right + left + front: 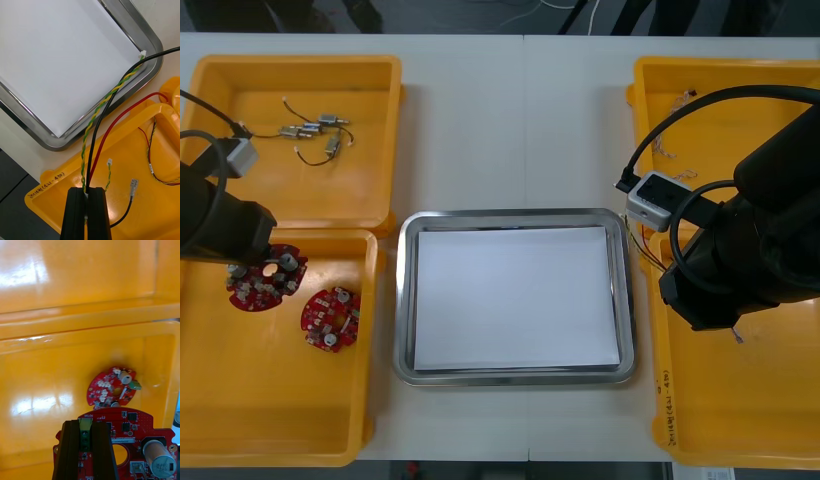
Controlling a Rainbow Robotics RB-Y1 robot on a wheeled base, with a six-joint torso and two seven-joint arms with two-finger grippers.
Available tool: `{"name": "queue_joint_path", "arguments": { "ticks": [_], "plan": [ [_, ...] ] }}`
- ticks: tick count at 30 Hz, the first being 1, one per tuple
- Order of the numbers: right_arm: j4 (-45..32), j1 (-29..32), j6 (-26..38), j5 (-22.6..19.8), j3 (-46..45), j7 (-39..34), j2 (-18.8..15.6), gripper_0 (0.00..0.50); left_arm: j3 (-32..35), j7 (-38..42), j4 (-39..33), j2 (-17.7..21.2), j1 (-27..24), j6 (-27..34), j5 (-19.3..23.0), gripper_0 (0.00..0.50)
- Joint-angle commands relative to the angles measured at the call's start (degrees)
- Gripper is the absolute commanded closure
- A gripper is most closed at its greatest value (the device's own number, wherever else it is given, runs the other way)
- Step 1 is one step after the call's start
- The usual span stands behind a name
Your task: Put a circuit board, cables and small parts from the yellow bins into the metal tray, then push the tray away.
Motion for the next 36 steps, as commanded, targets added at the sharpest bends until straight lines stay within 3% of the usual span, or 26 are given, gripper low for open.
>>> {"name": "queue_joint_path", "arguments": {
  "ticks": [1,13,24,36],
  "plan": [
    [-0.9,-1.6,0.2,0.1,0.4,2.7,-1.4,0.5,-5.1,2.2,-2.7,2.4,-6.3,0.8,0.7,0.5],
    [-0.9,-1.7,0.2,0.1,0.4,2.7,-1.4,0.5,-17.5,13.2,-6.8,-4.0,-17.0,2.8,-1.6,0.5],
    [-0.9,-1.7,0.2,0.2,0.4,2.4,-1.4,0.5,-33.8,25.8,-8.1,-12.2,-23.5,0.0,-13.8,0.5],
    [-0.9,-1.6,0.2,0.4,0.4,2.5,-1.5,0.5,-46.7,29.9,-7.4,-13.9,-24.0,-6.9,-22.4,0.5]
  ]
}}
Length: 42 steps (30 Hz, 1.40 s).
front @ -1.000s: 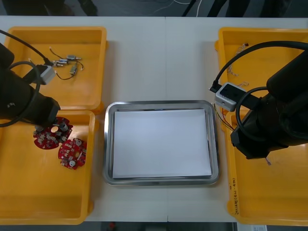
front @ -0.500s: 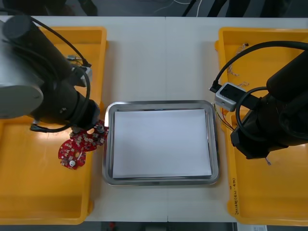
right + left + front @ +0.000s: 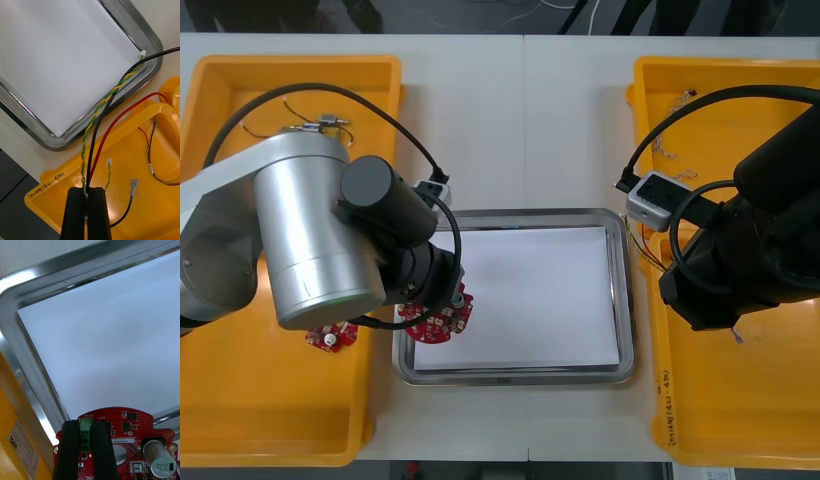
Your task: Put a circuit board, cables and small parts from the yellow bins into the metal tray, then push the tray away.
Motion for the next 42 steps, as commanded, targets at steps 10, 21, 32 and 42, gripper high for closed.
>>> {"name": "queue_joint_path", "arguments": {
  "ticks": [10,21,32,42],
  "plan": [
    [-0.9,-1.7,0.2,0.4,0.4,2.4,-1.4,0.5,-9.7,5.9,4.0,-0.9,-1.9,-8.0,-5.4,0.5],
    [-0.9,-1.7,0.2,0.4,0.4,2.4,-1.4,0.5,-13.7,7.1,9.1,-0.9,-1.7,-13.5,-8.2,0.5],
    [-0.9,-1.7,0.2,0.4,0.4,2.6,-1.5,0.5,-15.2,8.7,9.7,-0.9,-1.6,-14.4,-9.5,0.323],
    [-0.9,-1.6,0.2,0.4,0.4,2.5,-1.4,0.5,-15.1,9.9,9.7,-0.9,-1.5,-15.8,-9.5,0.0]
  ]
}}
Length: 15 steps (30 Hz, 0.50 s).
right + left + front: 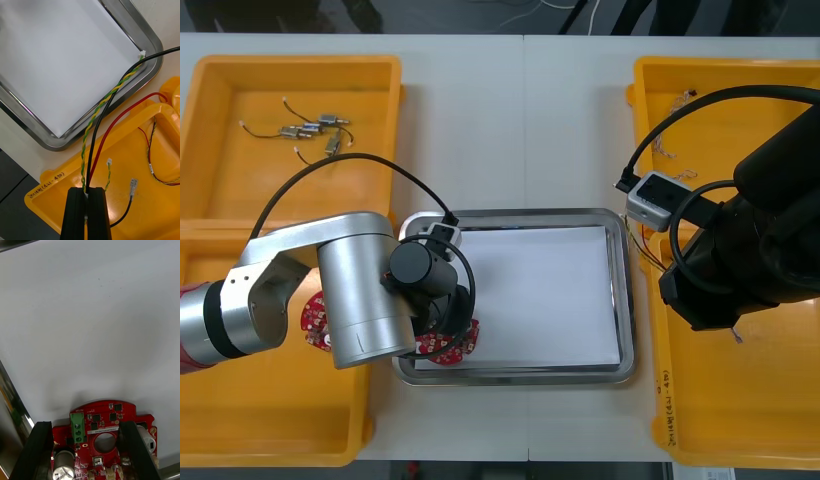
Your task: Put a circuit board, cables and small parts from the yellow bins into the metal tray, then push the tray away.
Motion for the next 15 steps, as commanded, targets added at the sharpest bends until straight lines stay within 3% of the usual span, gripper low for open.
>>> {"name": "queue_joint_path", "arguments": {
  "ticks": [1,7,15],
  "plan": [
    [-0.9,-1.7,0.2,0.4,0.4,2.5,-1.4,0.5,-0.6,4.2,-0.6,-0.9,-1.5,-0.8,-0.6,0.0],
    [-0.9,-1.7,0.2,0.4,0.4,2.6,-1.4,0.5,1.3,4.6,-2.4,0.0,-1.6,-0.4,-0.2,0.0],
    [-0.9,-1.8,0.2,-0.2,0.4,3.1,1.3,0.5,11.1,4.5,-5.8,0.5,-1.6,6.8,7.0,0.0]
  ]
}}
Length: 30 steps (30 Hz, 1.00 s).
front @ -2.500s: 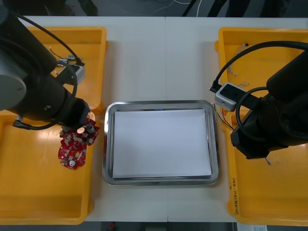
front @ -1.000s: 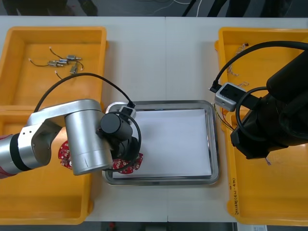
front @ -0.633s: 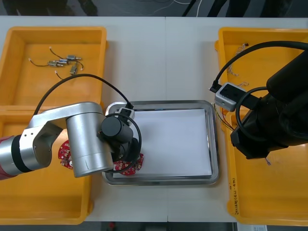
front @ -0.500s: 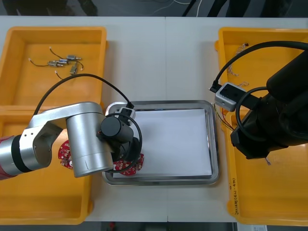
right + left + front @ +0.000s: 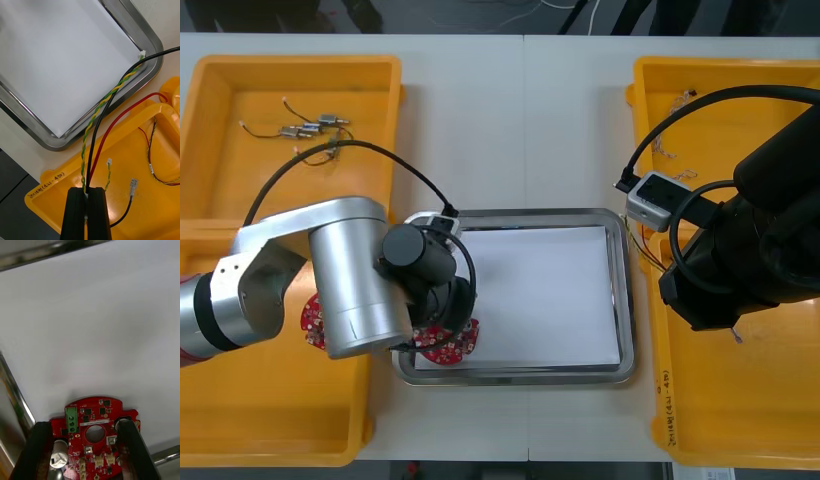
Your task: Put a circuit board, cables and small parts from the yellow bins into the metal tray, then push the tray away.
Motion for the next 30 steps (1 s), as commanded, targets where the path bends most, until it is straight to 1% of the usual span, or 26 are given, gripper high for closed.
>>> {"name": "queue_joint_path", "arguments": {
  "ticks": [1,2,4,7,9,13,16,18,23,26,27,30],
  "plan": [
    [-0.9,-1.8,0.2,-0.2,0.5,3.1,1.5,0.5,7.7,4.5,-4.0,0.5,-1.6,4.8,4.0,0.0],
    [-0.9,-1.8,0.2,-0.2,1.0,3.2,1.8,0.5,10.0,4.4,-4.5,0.5,-1.6,6.6,5.4,0.0],
    [-0.9,-2.3,0.2,0.0,1.6,3.2,2.2,0.5,12.1,4.0,-5.1,0.5,-1.6,8.7,6.7,0.0],
    [-0.9,-4.2,0.2,0.9,5.0,3.5,3.0,0.5,17.3,3.3,-5.8,0.7,-1.6,12.7,10.1,0.0],
    [-0.9,-4.9,0.2,1.7,6.0,3.5,3.8,0.5,19.6,3.0,-5.8,0.8,-1.6,14.5,11.5,0.0],
    [-0.8,-5.4,0.2,3.4,6.3,4.0,6.7,0.5,24.0,2.2,-5.7,0.8,-1.6,18.9,13.0,0.0],
    [0.4,-6.2,0.2,3.4,7.2,5.0,8.9,0.5,27.3,1.4,-5.6,1.2,-1.6,22.3,14.0,0.0],
    [1.3,-6.9,0.2,3.8,8.3,7.7,10.5,0.5,29.7,0.5,-5.3,1.4,-1.5,23.9,15.1,0.0],
    [3.8,-8.0,0.2,7.2,11.3,16.3,14.3,0.5,36.0,-5.3,-2.4,3.3,-1.6,27.7,18.4,0.0],
    [5.1,-7.9,0.2,8.5,12.8,19.8,15.2,0.5,38.0,-8.1,-0.5,4.3,-1.6,27.9,18.8,0.0],
    [6.0,-7.9,0.2,9.8,14.1,22.4,15.7,0.5,39.1,-10.4,1.4,4.9,-1.6,27.9,18.9,0.0],
    [7.1,-7.9,0.2,11.7,16.3,26.1,16.3,0.5,40.4,-13.1,4.1,5.4,-1.5,27.9,18.3,0.0]
  ]
}}
